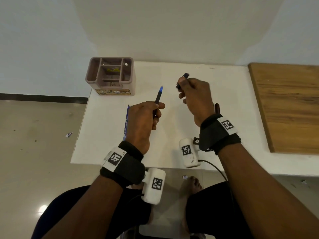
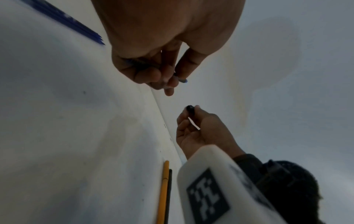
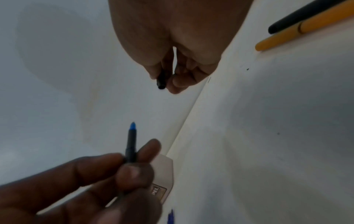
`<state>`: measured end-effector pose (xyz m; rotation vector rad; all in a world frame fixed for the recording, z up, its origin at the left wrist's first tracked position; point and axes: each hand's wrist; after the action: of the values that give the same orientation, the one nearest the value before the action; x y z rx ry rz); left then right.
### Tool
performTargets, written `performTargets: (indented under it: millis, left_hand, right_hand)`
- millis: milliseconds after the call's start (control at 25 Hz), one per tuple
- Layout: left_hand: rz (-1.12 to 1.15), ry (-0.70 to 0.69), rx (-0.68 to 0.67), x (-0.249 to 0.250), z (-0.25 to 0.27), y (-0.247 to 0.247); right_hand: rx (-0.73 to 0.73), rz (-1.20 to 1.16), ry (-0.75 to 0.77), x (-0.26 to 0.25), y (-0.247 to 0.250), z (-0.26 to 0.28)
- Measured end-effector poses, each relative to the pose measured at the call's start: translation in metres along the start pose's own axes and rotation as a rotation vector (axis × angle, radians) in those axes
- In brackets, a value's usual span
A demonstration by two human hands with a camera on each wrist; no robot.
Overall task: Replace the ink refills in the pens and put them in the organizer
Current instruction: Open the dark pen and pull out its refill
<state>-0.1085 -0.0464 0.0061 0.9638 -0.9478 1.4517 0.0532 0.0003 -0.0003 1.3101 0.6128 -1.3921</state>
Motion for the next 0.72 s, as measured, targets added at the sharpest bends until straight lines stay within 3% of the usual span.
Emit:
performTargets:
  millis: [120, 280, 400, 480, 560, 640, 720]
  left_hand:
    - [-0.006, -0.010, 0.015, -0.002, -0.010, 0.010]
    - [-0.023, 0.005, 0.011, -0.003, -0.018, 0.013]
    - [-0.028, -0.026, 0.000, -0.003, -0.019, 0.015]
    - [-0.013, -0.029, -0.002, -0.003, -0.017, 0.016]
    - [0.004, -0.043, 0.006, -0.002, -0.015, 0.016]
    - [0.009, -0.097, -0.016, -0.001, -0.010, 0.014]
    - [-0.003, -0.179, -0.061, 0.000, -0.001, 0.007]
  right_hand:
    - [-0.111, 0.360, 0.075, 0.014, -0.032, -0.006]
    - [-0.109, 0.705, 0.120, 0.027, -0.053, -0.013]
    - [-0.081, 0.790, 0.121, 0.025, -0.057, -0.009]
    - [-0.003, 0.739, 0.123, 0.015, -0.052, -0.001]
    - [0.035, 0.476, 0.103, 0.001, -0.041, 0.009]
    - [-0.067, 0.115, 0.015, -0.013, -0.031, 0.032]
    - [-0.097, 0.008, 0.042, -0.018, -0.024, 0.049]
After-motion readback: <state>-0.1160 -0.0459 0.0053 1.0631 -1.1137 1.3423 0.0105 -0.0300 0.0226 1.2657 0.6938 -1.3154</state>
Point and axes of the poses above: each hand's wrist, its own z-axis away from the middle knuckle, its own y-axis out of the back of the hand, x = y × z, and after that the axes turned 6 degrees about -y, right-handed
